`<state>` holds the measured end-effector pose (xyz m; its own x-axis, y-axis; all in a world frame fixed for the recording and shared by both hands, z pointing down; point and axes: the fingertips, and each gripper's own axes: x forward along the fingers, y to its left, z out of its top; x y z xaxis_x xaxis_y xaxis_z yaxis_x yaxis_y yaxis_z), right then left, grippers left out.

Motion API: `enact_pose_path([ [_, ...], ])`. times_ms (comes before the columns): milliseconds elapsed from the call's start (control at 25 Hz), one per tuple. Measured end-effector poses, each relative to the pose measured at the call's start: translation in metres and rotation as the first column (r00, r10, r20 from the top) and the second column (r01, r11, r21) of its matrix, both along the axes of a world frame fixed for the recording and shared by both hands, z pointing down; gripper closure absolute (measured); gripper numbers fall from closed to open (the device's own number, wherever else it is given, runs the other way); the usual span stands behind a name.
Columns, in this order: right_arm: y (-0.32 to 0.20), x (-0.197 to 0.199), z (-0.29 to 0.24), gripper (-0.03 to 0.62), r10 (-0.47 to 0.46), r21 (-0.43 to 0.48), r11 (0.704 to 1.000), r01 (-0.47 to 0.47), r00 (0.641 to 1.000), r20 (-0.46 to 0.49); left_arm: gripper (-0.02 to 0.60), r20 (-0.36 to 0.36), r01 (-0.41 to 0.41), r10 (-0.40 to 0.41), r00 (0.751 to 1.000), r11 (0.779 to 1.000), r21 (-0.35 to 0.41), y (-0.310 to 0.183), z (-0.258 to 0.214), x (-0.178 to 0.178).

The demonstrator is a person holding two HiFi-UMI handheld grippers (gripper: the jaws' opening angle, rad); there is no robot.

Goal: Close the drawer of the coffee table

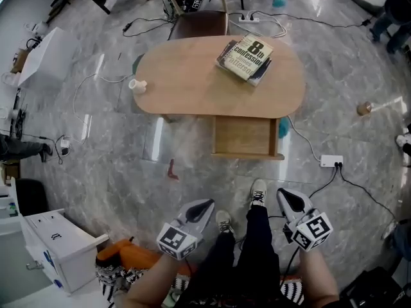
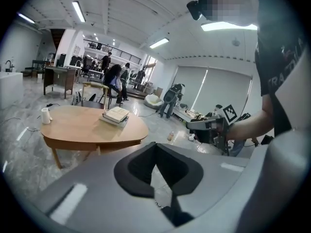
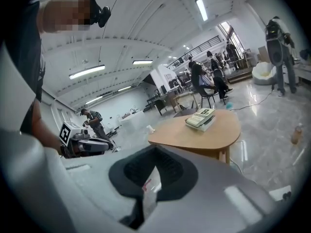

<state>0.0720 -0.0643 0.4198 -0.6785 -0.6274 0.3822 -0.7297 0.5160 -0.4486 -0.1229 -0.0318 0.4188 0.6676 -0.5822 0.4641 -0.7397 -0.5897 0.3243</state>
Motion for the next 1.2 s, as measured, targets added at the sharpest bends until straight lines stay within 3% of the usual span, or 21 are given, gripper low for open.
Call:
enact_pose_path([
  [240, -0.027, 0.003, 0.048, 0.594, -0.056, -0.034, 0.998, 0.055, 0.998, -0.024, 0.581, 0.032, 0.055, -0.054, 0.998, 0.998, -0.041, -0.024, 0.056, 0.001],
  [760, -0.065, -0.003, 0.165, 0.594, -0.080, -0.051, 0.996, 0.075, 0.993, -0.090, 0.581, 0.040, 0.130, -0.129, 0.991, 0.991, -0.031, -0.063, 0.183, -0.024],
  [1200, -0.041, 0.010, 0.269, 0.594, 0.022, -0.056, 0.998, -0.032, 0.985, -0.172, 0.581, 0.074, 0.128, -0.128, 0.989, 0.992, 0.005, -0.060, 0.295, -0.061],
])
